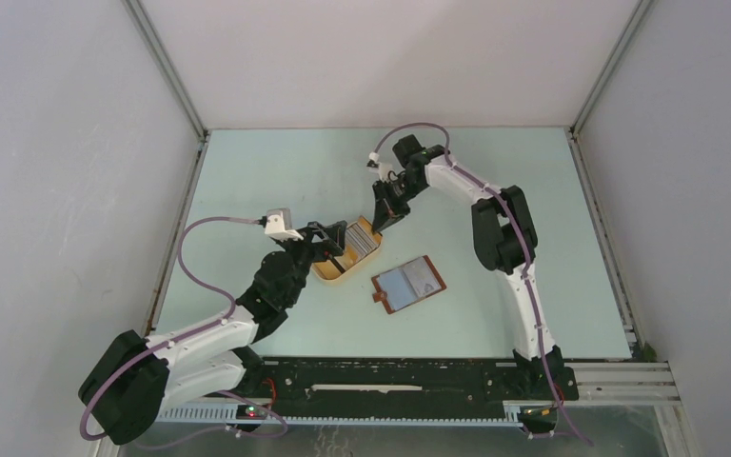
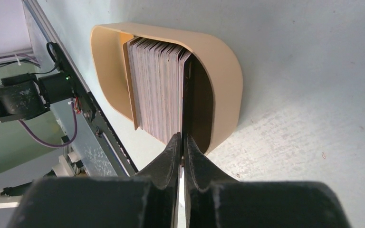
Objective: Put the credit cards into the card holder
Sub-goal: Pick up the credit card from the storage box.
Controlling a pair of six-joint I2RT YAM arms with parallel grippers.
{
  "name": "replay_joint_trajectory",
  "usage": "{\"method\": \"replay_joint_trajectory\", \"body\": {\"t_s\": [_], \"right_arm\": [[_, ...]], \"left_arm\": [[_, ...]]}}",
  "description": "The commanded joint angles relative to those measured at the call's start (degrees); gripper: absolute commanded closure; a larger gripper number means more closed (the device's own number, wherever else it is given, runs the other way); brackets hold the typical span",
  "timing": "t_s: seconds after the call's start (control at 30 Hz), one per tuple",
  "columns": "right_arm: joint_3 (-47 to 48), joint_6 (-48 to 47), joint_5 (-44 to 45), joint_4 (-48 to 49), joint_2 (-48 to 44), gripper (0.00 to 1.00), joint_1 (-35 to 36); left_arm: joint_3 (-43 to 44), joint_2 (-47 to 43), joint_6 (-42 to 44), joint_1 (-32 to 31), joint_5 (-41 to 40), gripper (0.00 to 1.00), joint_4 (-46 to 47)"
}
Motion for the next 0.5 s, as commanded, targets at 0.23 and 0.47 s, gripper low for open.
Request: {"method": "replay_joint_trajectory", "body": {"t_s": [0.23, 0.47], "right_arm": [[2.86, -1.25, -1.85, -0.55, -0.48, 0.7, 1.84], [3.0, -0.55, -2.95, -0.2, 0.64, 0.6, 1.62]], "left_arm": [[-1.24, -1.0, -0.2, 0.3, 0.16, 0.08, 2.22], [-1.11, -0.83, -0.19, 0.26, 0.26, 0.08, 2.22]]}}
